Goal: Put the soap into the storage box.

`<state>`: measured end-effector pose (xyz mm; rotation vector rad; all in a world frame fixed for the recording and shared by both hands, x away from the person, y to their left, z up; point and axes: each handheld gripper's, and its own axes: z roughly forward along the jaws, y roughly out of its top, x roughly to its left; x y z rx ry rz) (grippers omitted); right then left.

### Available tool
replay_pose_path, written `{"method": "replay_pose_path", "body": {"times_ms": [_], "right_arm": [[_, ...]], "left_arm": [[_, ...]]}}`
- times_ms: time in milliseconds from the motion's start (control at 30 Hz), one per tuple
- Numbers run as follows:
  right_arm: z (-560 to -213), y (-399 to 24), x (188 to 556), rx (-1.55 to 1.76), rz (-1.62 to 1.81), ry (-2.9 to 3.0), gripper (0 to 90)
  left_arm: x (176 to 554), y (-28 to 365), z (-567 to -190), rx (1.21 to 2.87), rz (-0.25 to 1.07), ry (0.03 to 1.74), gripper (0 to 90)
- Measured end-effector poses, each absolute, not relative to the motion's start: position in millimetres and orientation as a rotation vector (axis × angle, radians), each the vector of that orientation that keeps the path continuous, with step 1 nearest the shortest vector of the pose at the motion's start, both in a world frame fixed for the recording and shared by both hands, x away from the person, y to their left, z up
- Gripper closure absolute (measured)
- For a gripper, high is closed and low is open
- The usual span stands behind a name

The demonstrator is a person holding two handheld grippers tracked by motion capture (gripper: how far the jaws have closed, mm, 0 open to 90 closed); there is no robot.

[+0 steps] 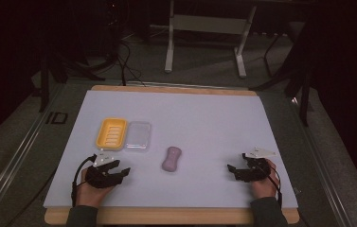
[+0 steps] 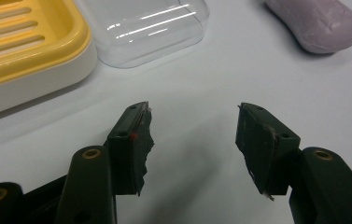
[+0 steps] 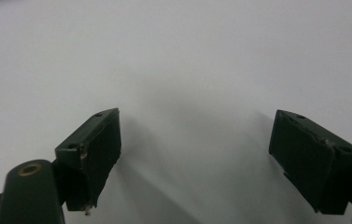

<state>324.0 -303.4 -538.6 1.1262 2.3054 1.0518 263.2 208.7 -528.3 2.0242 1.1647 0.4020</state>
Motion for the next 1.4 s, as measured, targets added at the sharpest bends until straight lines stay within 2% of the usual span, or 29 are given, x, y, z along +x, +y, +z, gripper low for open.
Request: {"method": "replay_pose_path", "body": {"times_ms": [233,600,1000,1033,1100,1400], "right_arm": [[-535.9,-311.0,317.8,1.117,1.166,2.224,17.4],[-535.3,-311.1,313.9,1.088,1.169,2.191,18.7],[-535.3,-311.0,313.7,1.088,1.167,2.191,18.8],[-535.2,-311.4,313.8,1.092,1.171,2.191,22.7],[-535.2,-311.4,313.8,1.091,1.173,2.192,24.7],[-535.3,-311.4,313.6,1.085,1.178,2.191,24.1]], "left_arm": [[261.7,204.9,-524.1,2.042,0.375,1.146,45.9],[261.6,200.8,-512.2,2.044,0.406,1.146,43.6],[276.0,182.9,-499.9,2.13,0.413,1.115,42.8],[277.5,180.8,-497.8,2.139,0.416,1.113,42.8],[280.4,177.4,-494.3,2.155,0.419,1.098,42.3],[291.1,161.0,-484.1,2.187,0.391,1.058,42.0]]}}
